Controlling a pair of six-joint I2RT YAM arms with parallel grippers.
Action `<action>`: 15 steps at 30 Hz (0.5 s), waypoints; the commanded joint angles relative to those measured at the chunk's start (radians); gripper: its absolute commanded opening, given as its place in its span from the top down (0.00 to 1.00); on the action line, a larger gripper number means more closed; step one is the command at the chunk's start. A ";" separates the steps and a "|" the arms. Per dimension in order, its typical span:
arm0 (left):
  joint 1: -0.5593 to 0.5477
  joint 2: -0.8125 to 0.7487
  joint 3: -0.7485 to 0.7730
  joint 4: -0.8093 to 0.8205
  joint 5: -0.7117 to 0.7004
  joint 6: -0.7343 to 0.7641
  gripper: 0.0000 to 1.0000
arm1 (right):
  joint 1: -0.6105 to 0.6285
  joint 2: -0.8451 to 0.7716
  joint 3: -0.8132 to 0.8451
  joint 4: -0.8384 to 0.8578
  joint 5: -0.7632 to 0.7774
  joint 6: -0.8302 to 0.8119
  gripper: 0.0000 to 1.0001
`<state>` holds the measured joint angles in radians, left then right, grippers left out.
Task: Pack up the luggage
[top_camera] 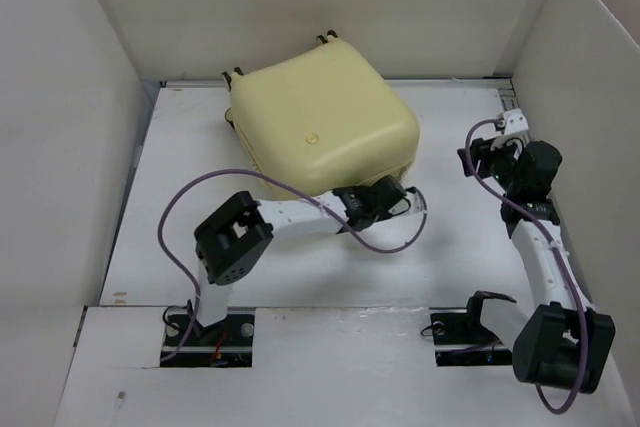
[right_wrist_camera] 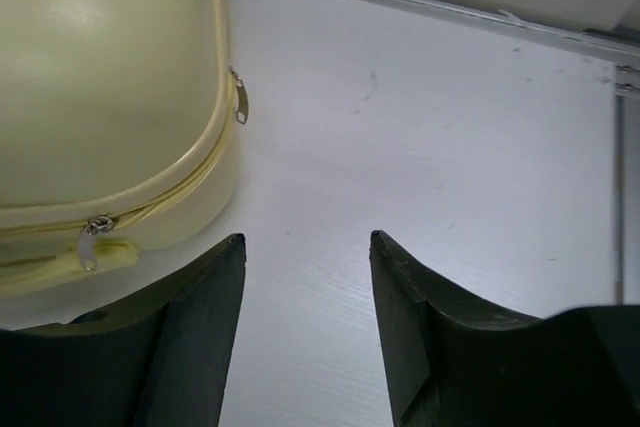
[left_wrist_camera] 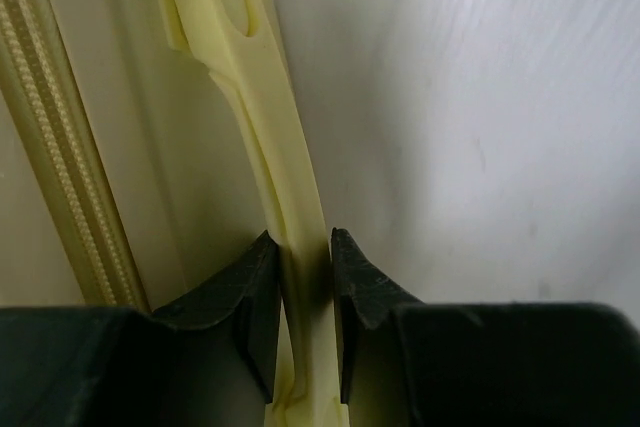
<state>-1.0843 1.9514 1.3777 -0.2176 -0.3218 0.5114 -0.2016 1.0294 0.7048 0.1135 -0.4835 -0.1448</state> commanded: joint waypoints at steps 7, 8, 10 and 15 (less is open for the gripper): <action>0.061 -0.238 -0.305 -0.209 0.283 0.085 1.00 | 0.298 -0.097 -0.177 -0.014 0.019 0.014 0.42; 0.061 -0.259 -0.327 -0.209 0.314 0.085 1.00 | 0.320 -0.097 -0.188 -0.014 0.019 0.014 0.41; 0.070 -0.316 -0.376 -0.181 0.343 0.085 1.00 | 0.370 -0.097 -0.198 0.012 0.016 0.025 0.41; 0.090 -0.364 -0.408 -0.144 0.371 0.021 1.00 | 0.441 -0.055 -0.212 0.067 0.042 0.071 0.40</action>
<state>-0.9867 1.6054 1.0119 -0.2214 -0.0784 0.5835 0.2092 0.9672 0.4961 0.0914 -0.4622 -0.1200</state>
